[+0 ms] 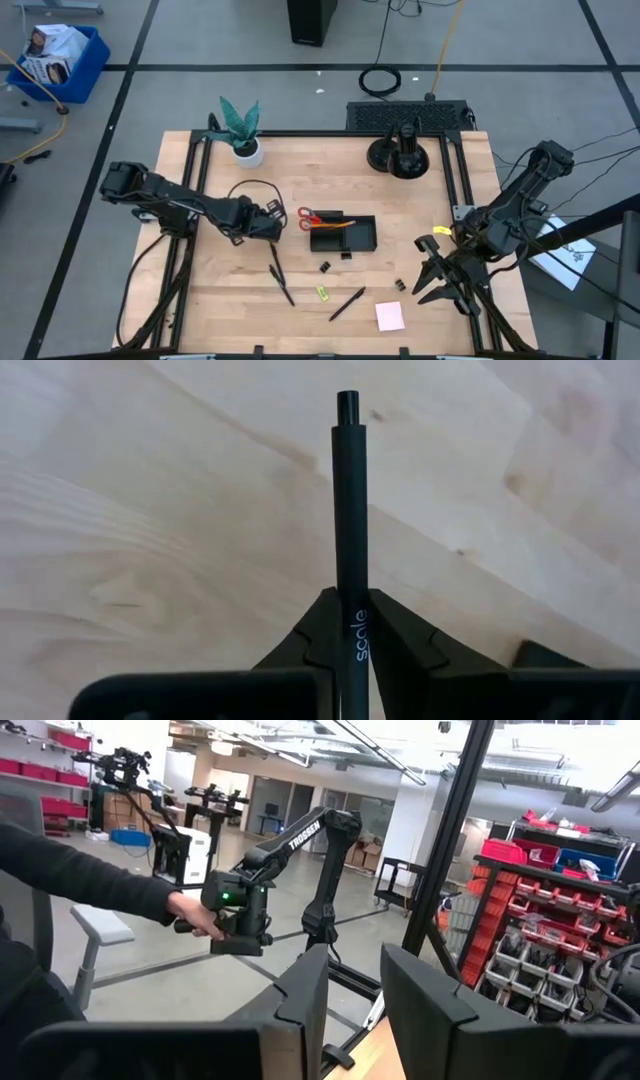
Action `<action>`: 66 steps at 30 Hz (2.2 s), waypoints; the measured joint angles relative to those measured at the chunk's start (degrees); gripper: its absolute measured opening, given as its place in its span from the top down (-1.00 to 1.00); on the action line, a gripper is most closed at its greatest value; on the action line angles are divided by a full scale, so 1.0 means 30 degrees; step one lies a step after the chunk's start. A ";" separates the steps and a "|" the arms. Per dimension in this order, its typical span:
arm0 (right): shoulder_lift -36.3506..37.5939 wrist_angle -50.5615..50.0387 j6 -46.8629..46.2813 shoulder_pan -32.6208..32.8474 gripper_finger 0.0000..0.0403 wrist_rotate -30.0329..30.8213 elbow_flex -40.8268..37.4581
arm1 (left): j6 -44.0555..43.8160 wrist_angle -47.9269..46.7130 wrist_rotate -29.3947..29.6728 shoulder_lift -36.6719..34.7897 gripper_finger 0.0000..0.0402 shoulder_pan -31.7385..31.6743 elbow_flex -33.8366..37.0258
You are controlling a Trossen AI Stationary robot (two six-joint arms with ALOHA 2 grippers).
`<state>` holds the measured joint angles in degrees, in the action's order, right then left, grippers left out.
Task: Pick and place office supplies into organizer
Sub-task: Put the top left black pen into the black desk organizer
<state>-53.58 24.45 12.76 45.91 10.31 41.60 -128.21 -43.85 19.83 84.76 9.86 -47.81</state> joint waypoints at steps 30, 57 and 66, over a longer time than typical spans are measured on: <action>0.0022 0.1142 -0.0010 0.0000 0.55 0.0041 -0.0007 | 0.0788 -0.0868 0.2956 -0.2014 0.78 0.2138 -0.0022; 0.0015 0.1370 0.0027 -0.0017 0.55 0.0044 -0.0015 | 0.1855 -0.0867 0.4428 -0.2539 0.78 0.2646 -0.0015; 0.0015 0.1370 0.0039 -0.0022 0.55 0.0047 -0.0015 | 0.2067 -0.0863 0.4444 -0.2539 0.78 0.2646 -0.0015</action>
<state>-53.54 28.56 12.88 45.84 10.45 41.56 -122.01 -46.44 33.16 77.14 17.80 -47.86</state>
